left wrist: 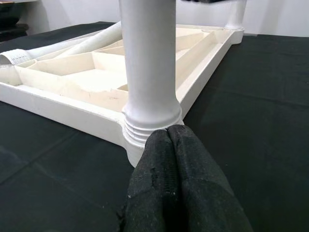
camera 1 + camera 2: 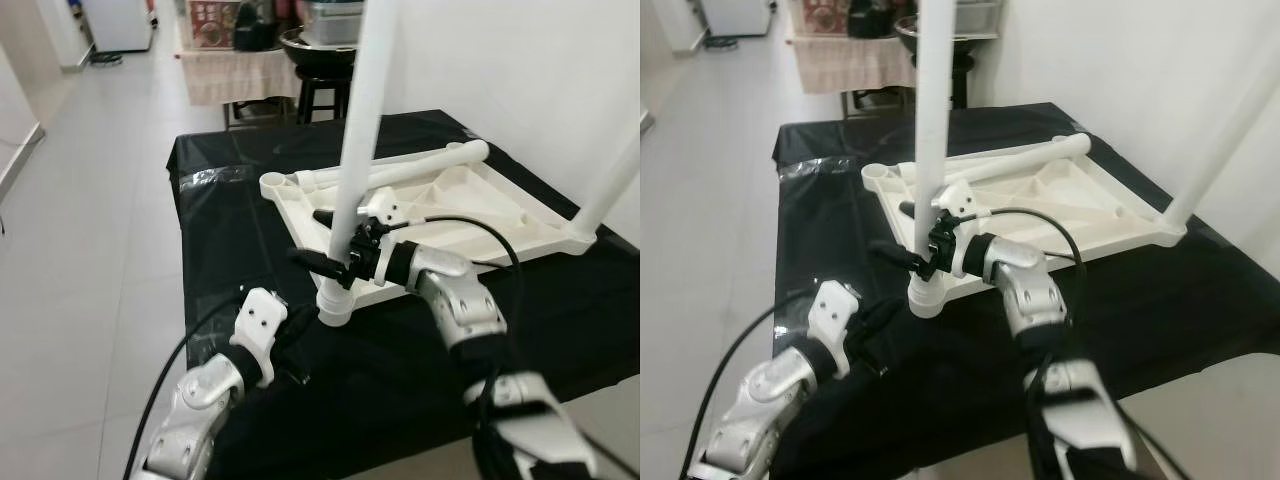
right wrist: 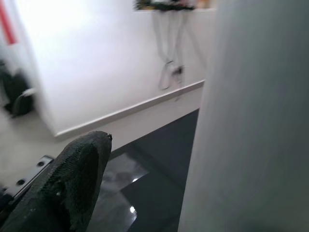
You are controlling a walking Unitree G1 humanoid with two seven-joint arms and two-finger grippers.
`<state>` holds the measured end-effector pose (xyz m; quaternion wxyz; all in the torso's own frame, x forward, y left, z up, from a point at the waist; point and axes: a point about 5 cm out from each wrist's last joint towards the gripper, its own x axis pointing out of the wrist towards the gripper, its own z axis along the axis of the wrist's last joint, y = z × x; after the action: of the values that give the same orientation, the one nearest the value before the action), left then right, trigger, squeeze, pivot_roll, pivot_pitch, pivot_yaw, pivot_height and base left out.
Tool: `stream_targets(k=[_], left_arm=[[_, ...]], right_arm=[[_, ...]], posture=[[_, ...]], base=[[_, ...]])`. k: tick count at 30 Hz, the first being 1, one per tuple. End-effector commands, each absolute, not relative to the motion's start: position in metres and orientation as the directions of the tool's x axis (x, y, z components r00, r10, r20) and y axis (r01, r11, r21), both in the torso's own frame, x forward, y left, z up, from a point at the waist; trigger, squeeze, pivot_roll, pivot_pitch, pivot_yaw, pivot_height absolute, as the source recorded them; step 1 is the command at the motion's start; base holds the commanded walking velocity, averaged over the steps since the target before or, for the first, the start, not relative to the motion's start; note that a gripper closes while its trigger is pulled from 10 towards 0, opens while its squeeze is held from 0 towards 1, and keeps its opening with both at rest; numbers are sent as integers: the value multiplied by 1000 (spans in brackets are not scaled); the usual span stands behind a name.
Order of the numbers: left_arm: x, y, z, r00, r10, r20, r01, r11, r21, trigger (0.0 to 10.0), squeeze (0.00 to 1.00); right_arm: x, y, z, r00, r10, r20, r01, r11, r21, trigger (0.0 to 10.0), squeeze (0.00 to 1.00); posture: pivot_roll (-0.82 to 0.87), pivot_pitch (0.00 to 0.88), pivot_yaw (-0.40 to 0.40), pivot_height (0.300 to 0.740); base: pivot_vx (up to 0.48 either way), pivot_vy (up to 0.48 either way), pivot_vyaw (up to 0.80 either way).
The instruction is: Building children table
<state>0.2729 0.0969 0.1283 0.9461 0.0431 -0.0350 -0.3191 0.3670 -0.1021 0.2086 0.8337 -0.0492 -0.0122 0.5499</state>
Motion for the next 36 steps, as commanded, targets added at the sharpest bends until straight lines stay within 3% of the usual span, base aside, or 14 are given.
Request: stream_targets(k=[1,2,3,13,17,19,21,22,23,24,26,28,36], left_arm=[[273,96,127,796,-604,40,599,795,91,10000,0],[273,95,127,796,-604,40,599,796,91,10000,0],[273,95,127,796,-604,41,599,796,90,10000,0],[273,94,128,796,-603,44,598,796,89,10000,0],[273,95,129,796,-603,44,598,796,89,10000,0],[273,95,129,797,-603,45,598,797,89,10000,0],[273,95,129,797,-602,45,597,797,91,10000,0],[273,96,129,798,-601,45,596,798,92,10000,0],[273,97,130,798,-600,45,595,798,93,10000,0],[273,98,130,799,-600,46,594,799,94,10000,0],[274,97,130,799,-600,44,595,798,94,10000,0],[274,98,130,803,-595,36,589,801,111,10000,0],[276,98,130,811,-584,38,577,809,112,10000,0]], right_arm=[[367,-95,206,345,937,-56,-936,339,-90,10000,0],[369,-96,206,335,940,-63,-941,330,-81,4549,0],[369,-97,206,321,945,-66,-946,316,-73,0,0],[373,-110,199,371,927,-50,-928,369,-49,0,0],[378,-124,194,508,861,-30,-860,506,-61,0,0],[379,-126,193,531,847,-32,-847,528,-67,0,0],[378,-132,183,654,756,-20,-757,653,-38,0,0],[378,-132,168,833,553,-16,-553,833,23,0,0],[375,-135,157,926,375,-33,-373,926,64,0,0],[366,-131,145,956,285,-65,-279,956,90,0,0],[339,-104,134,932,357,-58,-353,933,67,0,0],[335,-90,145,903,430,-14,-430,903,-1,0,0],[339,-84,146,875,481,-49,-481,877,21,0,0]], posture=[[11,22,-67,740],[11,22,-67,740],[11,24,-67,740],[8,32,-71,740],[-2,44,-68,740],[-2,44,-68,740],[-8,49,-67,740],[-18,55,-69,740],[-21,58,-67,740],[-23,61,-65,740],[-11,68,-66,740],[-34,61,-44,740],[-22,60,-60,740]], base=[[0,0,0],[0,0,0],[0,0,0],[0,0,0],[0,0,0],[0,0,0],[0,0,0],[0,0,0],[0,0,0],[0,0,0],[0,0,0],[0,0,0],[0,0,0]])
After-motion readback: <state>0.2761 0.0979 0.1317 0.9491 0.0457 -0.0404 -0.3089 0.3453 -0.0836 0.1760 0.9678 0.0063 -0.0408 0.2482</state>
